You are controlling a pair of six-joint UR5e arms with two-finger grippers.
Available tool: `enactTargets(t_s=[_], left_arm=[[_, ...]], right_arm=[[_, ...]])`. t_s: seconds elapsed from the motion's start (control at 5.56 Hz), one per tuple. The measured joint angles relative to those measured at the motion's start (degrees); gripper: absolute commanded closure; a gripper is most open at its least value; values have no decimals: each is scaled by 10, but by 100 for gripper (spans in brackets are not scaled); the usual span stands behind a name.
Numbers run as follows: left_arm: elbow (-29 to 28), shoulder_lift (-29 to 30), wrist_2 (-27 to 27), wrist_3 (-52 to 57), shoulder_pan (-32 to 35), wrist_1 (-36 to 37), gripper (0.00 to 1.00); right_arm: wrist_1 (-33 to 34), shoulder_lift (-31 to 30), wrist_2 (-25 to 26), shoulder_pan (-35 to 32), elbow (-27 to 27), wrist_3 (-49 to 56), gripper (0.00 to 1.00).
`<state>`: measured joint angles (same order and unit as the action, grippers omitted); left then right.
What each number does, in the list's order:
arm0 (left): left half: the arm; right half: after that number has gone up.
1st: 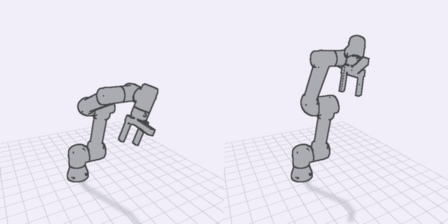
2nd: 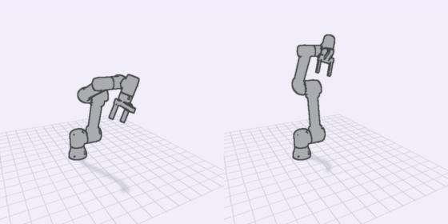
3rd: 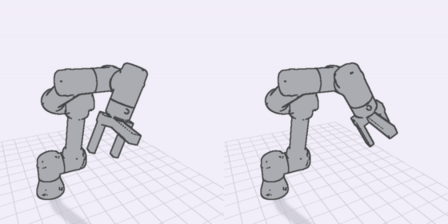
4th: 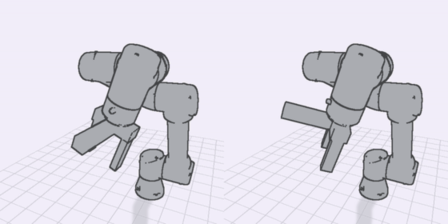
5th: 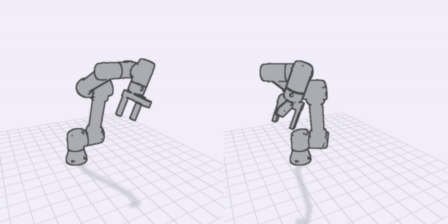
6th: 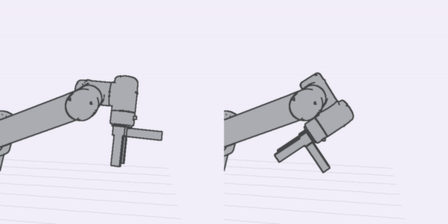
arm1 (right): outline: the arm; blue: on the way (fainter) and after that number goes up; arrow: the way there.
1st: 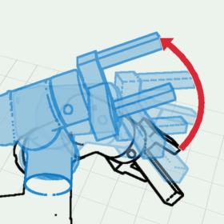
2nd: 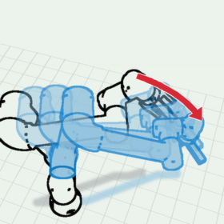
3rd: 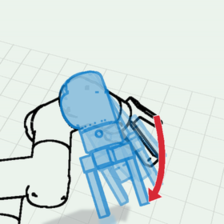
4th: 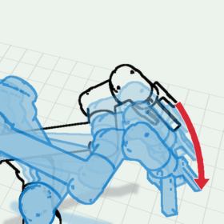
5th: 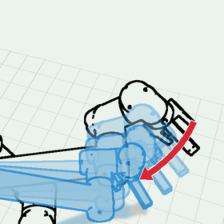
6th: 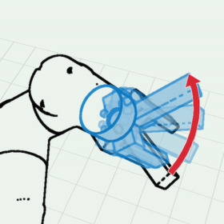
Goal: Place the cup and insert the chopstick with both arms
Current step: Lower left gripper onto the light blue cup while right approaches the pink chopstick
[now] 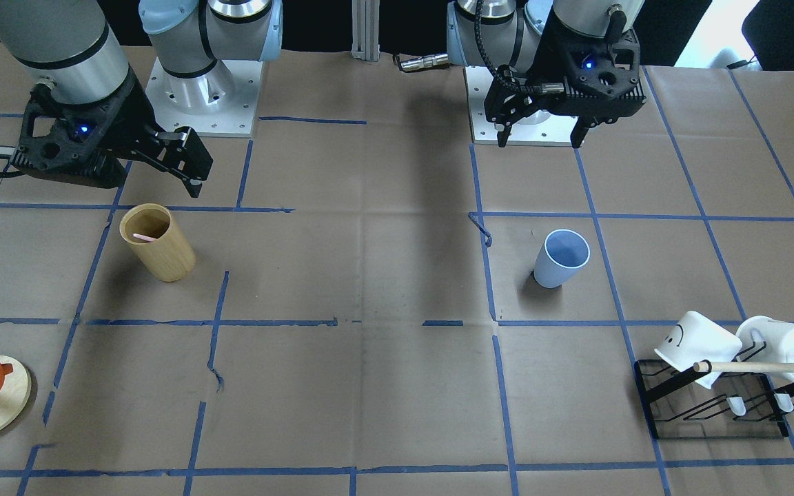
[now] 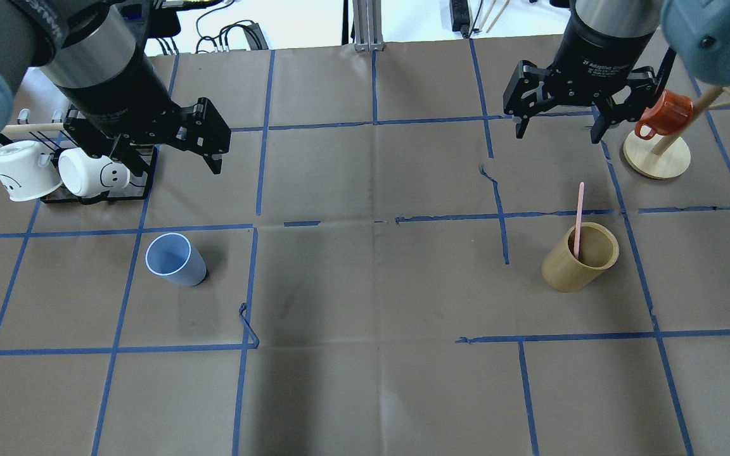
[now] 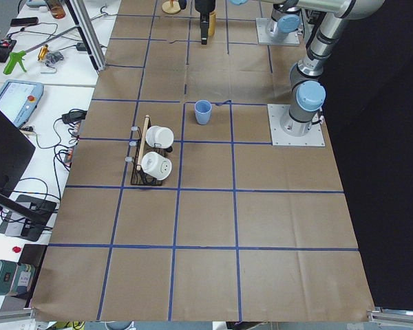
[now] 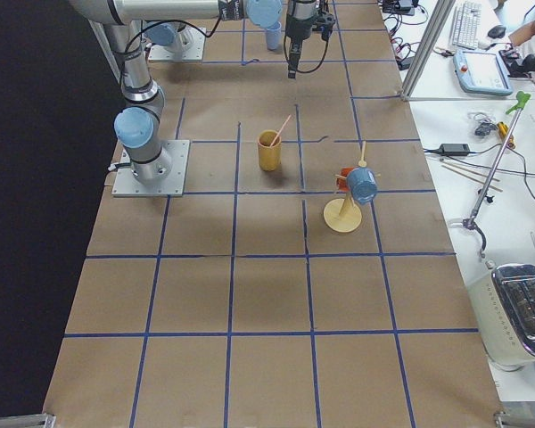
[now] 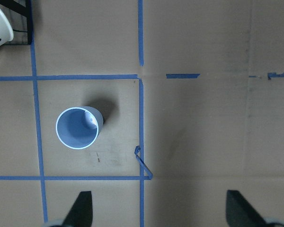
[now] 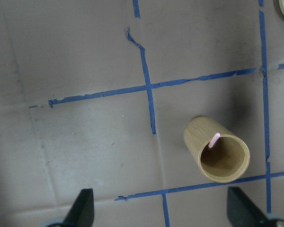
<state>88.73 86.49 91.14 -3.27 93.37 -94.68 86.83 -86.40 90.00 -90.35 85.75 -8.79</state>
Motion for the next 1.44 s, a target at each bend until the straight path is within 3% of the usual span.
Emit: enactTargets(t_s=[0.9,1.26,1.44], left_arm=[[8,0,-1,37,-29,-1,1],[76,4,-4,128,-92,33,1],[147,9,-6,145,-107,115,2]], right_arm=[[0,1,1,3,1,10,0],[10,-3,1,66,17,147,0],[35,-13,-3,113,49,211,0]])
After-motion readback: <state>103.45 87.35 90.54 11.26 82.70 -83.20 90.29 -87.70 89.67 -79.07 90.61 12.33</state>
